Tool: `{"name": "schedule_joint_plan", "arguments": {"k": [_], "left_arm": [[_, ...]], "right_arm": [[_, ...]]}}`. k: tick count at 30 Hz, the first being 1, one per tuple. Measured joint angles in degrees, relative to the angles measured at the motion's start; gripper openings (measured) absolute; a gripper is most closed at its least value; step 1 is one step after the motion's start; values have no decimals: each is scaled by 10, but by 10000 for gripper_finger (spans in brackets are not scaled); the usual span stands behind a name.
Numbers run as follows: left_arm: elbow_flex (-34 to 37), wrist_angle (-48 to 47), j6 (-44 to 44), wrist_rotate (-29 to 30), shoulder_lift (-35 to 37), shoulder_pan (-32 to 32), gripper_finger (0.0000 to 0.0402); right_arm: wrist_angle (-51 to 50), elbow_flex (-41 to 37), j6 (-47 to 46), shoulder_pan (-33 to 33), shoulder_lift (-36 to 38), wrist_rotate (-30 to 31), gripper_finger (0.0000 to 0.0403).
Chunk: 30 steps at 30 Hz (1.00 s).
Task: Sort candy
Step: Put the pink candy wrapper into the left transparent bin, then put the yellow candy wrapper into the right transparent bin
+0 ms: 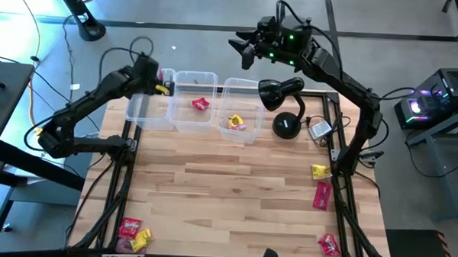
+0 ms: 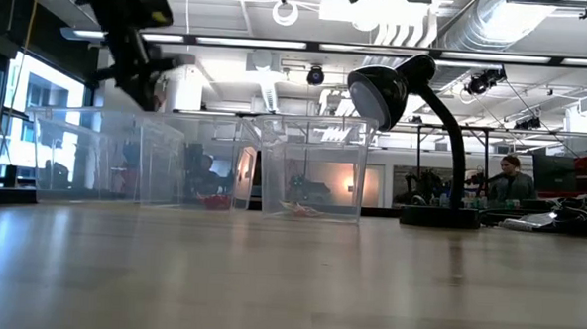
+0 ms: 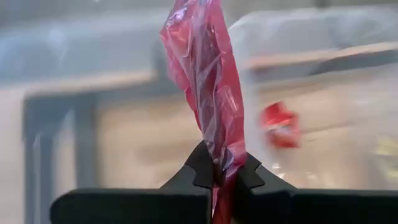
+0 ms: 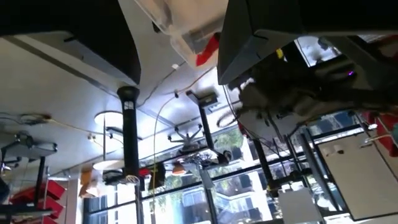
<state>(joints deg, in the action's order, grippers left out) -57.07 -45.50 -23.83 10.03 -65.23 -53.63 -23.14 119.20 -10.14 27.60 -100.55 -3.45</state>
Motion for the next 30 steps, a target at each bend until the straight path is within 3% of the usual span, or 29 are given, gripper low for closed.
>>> {"name": "schedule_joint_plan", "arguments": {"k": [3,6,17,20,25,30], "left_arm": [[36,-7,-36,11,0,0,10],[56,-6,-19,14,0,0,27],[63,-3,0,17,41,-4,121],[53,4,-21,-35,73,-4,142],[17,84,-72,-178,143,15,164],[13,171,-165,-259,180,121,168]], "right_arm": [[-13,0,0,5,0,0,209],[-21,0,-1,7,0,0,209],[-59,0,31,18,5,-22,209],[-56,0,50,23,8,-32,209],[-52,0,57,34,10,-60,209],[-52,0,57,40,10,-95,209]]}}
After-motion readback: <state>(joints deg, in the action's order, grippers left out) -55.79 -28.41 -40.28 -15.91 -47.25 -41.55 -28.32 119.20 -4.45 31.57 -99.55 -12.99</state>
